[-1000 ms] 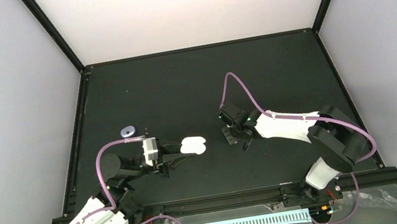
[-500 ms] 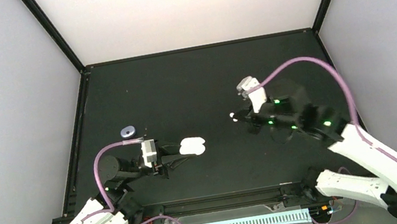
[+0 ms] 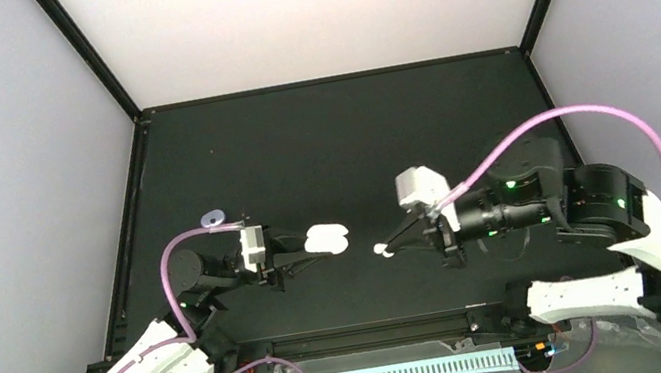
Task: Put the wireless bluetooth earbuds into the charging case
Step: Place the earbud in the charging case.
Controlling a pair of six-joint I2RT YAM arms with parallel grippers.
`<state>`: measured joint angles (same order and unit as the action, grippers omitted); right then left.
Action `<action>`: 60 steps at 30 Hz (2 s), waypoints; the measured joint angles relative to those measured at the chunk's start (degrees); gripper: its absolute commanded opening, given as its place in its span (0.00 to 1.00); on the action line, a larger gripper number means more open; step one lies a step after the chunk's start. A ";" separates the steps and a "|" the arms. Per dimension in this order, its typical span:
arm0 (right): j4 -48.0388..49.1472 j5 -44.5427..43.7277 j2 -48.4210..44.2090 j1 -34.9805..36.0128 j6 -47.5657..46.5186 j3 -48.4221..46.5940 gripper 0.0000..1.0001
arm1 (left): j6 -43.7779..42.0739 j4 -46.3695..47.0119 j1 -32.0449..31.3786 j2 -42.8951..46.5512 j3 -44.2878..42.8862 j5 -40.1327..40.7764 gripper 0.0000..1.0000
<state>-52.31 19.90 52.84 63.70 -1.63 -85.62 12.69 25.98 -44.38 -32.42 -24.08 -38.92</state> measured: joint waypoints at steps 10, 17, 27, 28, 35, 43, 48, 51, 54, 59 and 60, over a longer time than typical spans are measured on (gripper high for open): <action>-1.68 -12.76 13.22 14.38 -3.56 -8.72 0.01 | -0.37 1.01 -0.02 -0.52 -1.25 -2.27 0.02; -1.46 -17.05 20.22 15.26 -4.94 -13.11 0.01 | -0.63 -0.04 -0.11 1.46 -1.25 -2.80 0.02; -1.92 -18.34 23.93 15.34 -6.10 -14.25 0.01 | -0.76 -1.99 -0.35 3.32 -1.25 -4.26 0.02; -1.97 -18.34 24.04 15.34 -6.16 -14.56 0.01 | -0.76 -2.03 -0.35 3.32 -1.25 -4.42 0.01; -2.36 -18.38 24.39 15.34 -6.47 -15.17 0.01 | -0.76 -2.12 -0.35 3.34 -1.25 -4.83 0.02; -3.23 -18.49 25.49 15.69 -6.64 -15.17 0.01 | -0.74 -2.43 -0.39 3.34 -1.25 -5.16 0.02; -3.23 -18.97 25.70 15.98 -6.91 -15.17 0.01 | -0.72 -2.45 -0.50 3.34 -1.25 -5.46 0.02; -3.28 -18.99 25.86 16.00 -6.99 -15.17 0.01 | -0.70 -2.40 -0.76 3.43 -1.25 -5.46 0.02; -3.21 -18.95 25.99 16.04 -7.02 -15.13 0.01 | -0.70 -2.38 -0.81 3.50 -1.25 -5.46 0.01; -3.19 -18.69 26.03 16.06 -6.97 -14.99 0.01 | -0.70 -2.36 -1.09 3.50 -1.25 -5.46 0.02; -3.19 -18.62 26.10 16.06 -6.95 -14.97 0.01 | -0.70 -2.36 -1.09 3.50 -1.25 -5.46 0.02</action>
<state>-55.51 1.28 78.94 79.77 -8.58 -100.60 11.99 23.62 -45.47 -28.93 -25.32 -44.38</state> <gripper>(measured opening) 0.012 0.215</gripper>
